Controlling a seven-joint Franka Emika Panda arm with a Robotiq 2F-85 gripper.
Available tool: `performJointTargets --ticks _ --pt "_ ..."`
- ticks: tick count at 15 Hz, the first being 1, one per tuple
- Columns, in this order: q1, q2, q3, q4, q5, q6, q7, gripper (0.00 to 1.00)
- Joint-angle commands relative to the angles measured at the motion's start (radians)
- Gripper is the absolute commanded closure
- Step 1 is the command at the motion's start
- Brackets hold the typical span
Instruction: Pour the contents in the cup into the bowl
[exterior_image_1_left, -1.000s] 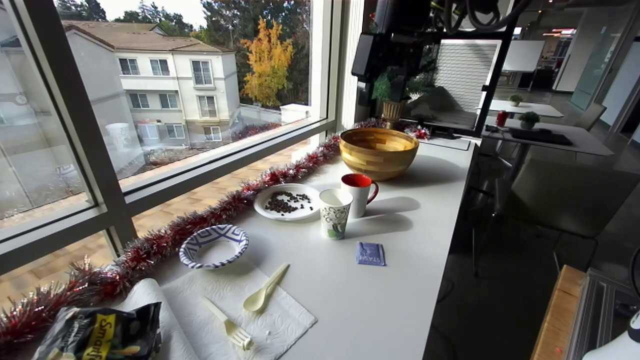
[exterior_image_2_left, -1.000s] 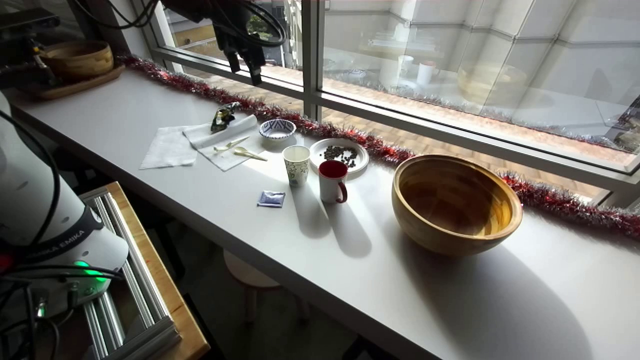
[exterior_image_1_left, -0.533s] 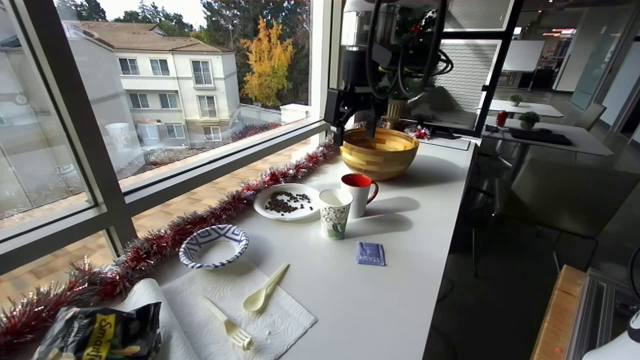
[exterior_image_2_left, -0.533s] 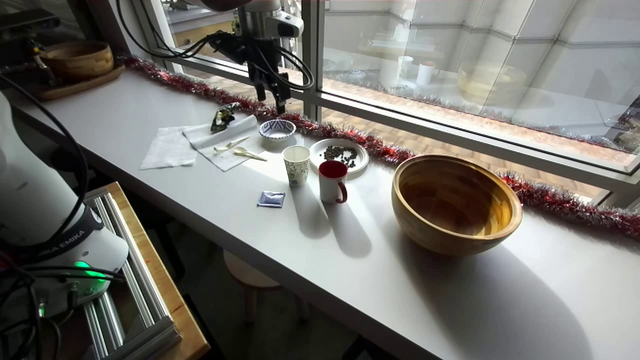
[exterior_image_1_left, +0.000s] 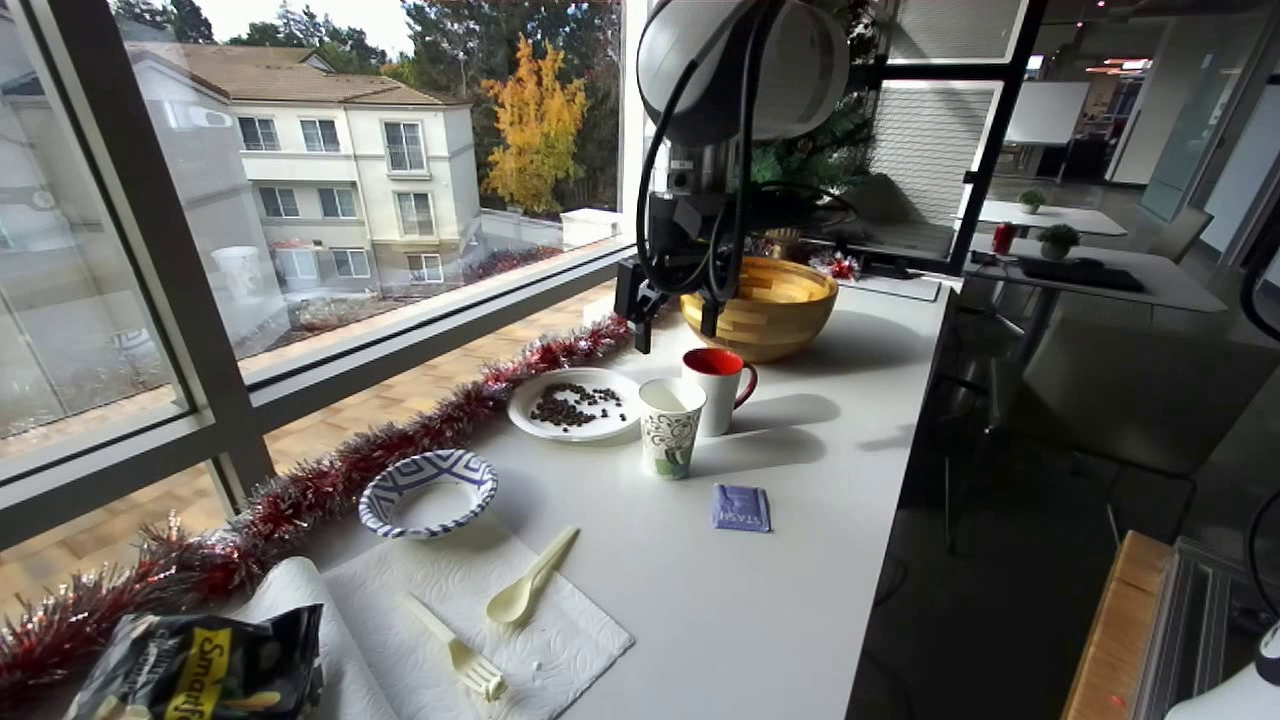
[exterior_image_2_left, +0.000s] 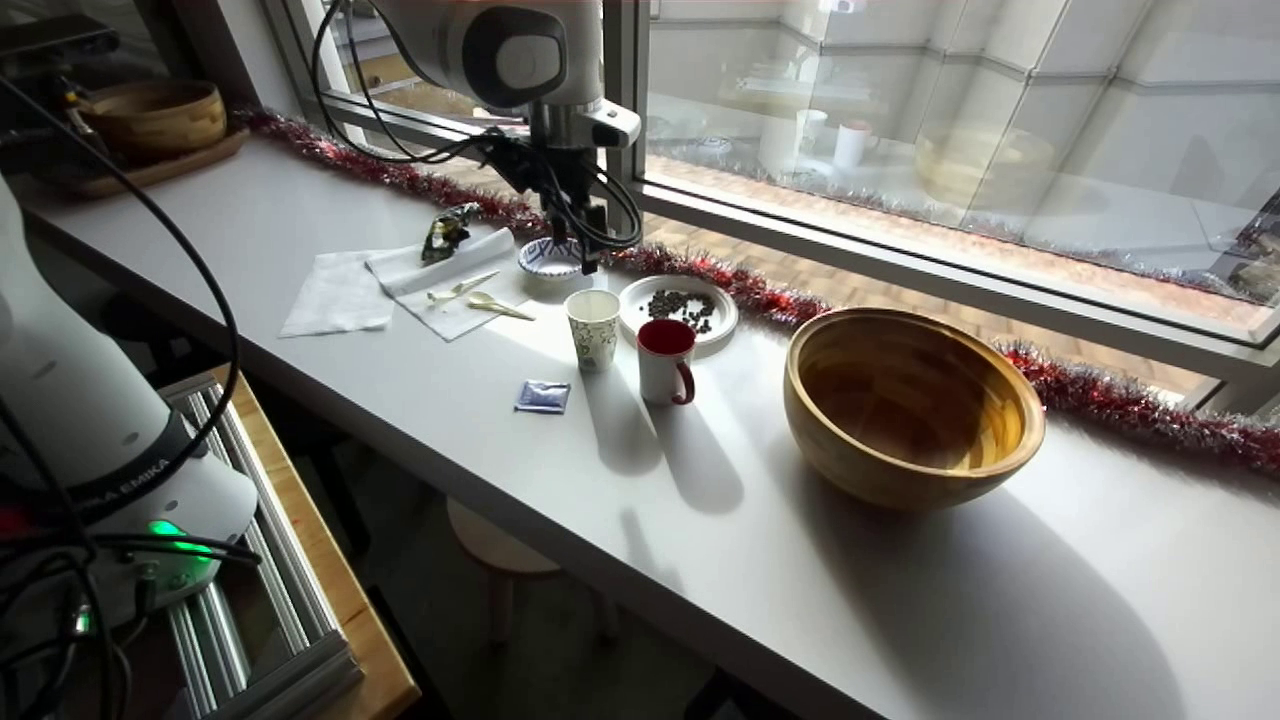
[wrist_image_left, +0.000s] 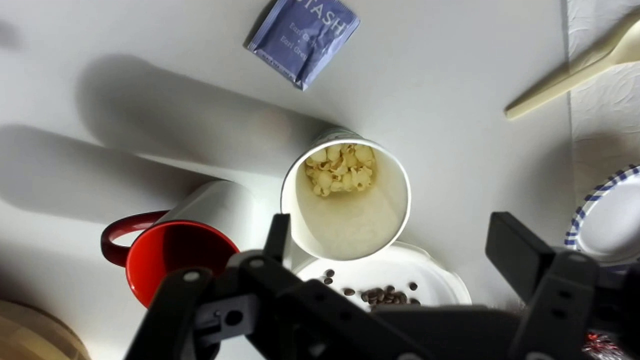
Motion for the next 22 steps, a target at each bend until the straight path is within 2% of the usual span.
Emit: performJointTargets --ticks 1,4,5,10,18,19,20,22 --pt "0.019 0.107 -0.008 0.028 0.018 0.100 0.062 0.00" --pt "0.030 0.174 0.000 0.047 0.061 0.145 0.087 0.00" --pt "0.029 0.125 -0.013 0.012 0.031 0.124 0.059 0.00" --pt "0.033 0.139 -0.017 0.015 0.033 0.128 0.059 0.00" --pt "0.062 0.221 -0.013 0.042 0.026 0.248 0.055 0.01" --pt "0.069 0.232 -0.020 0.047 0.017 0.264 0.059 0.16" --pt "0.071 0.243 -0.022 0.053 0.018 0.273 0.057 0.21" --pt "0.079 0.264 -0.032 0.068 0.011 0.282 0.061 0.37"
